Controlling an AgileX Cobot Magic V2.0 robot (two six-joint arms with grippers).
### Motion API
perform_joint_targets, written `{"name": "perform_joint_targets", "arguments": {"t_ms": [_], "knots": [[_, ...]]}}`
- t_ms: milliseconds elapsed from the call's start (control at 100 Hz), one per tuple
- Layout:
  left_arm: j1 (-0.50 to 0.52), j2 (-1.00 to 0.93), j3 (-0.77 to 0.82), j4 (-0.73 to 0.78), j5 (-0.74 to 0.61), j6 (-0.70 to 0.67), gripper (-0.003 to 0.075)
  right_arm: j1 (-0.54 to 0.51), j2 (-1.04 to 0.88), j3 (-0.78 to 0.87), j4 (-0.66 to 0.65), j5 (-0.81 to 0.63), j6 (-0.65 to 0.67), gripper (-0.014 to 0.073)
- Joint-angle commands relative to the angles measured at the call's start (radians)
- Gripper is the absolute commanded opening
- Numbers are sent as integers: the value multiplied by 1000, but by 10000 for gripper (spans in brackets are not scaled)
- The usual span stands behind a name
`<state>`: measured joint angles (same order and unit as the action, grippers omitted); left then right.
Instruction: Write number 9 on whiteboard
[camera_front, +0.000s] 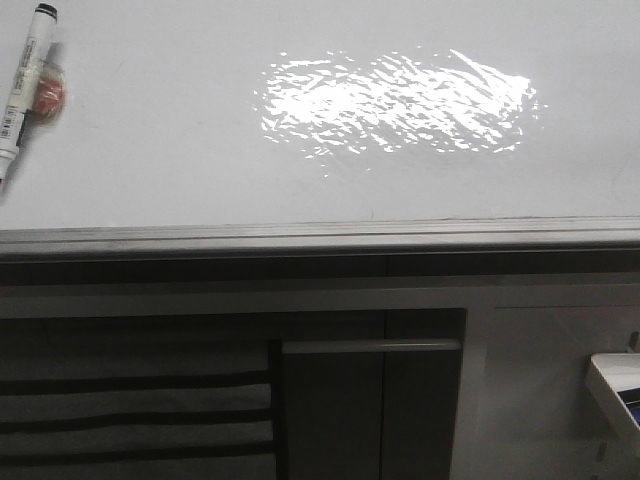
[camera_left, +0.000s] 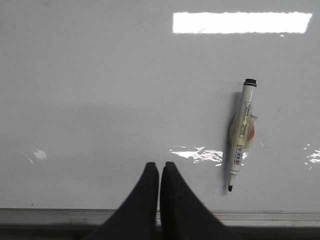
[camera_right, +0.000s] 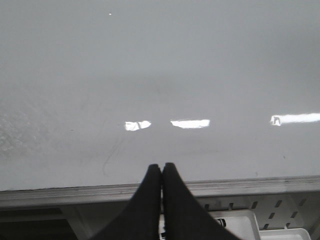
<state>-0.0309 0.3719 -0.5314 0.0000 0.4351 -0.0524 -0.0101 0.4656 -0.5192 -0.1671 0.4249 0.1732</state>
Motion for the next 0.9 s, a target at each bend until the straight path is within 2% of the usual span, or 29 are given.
{"name": "perform_joint_targets", "arguments": {"t_ms": [0,40,90,210,260,310,630,890], "knots": [[-1,14,-30,14,-89,-3,-8,-5,14,-36,-56,-81,-8,-43],[-1,16,-28,30,-91,-3,21,-5,14,-36,-75,-79,-8,1],[-1,16,-24,54,-89,-3,99,-5,14,-36,-88,-75,-8,76],[-1,18,-24,65,-87,-3,403,-5,14,-36,-88,-67,-8,310],[-1,18,-24,65,-87,-3,495,-5,14,-36,-88,-67,-8,402],[-1,18,-24,65,-87,-3,541,-5,14,-36,-88,-67,-8,451],[-1,18,-24,65,-89,-3,545,-5,14,-36,-88,-73,-8,469],[-1,46,-24,-63,-122,-1,545,-5,14,-36,-83,-75,-8,469]]}}
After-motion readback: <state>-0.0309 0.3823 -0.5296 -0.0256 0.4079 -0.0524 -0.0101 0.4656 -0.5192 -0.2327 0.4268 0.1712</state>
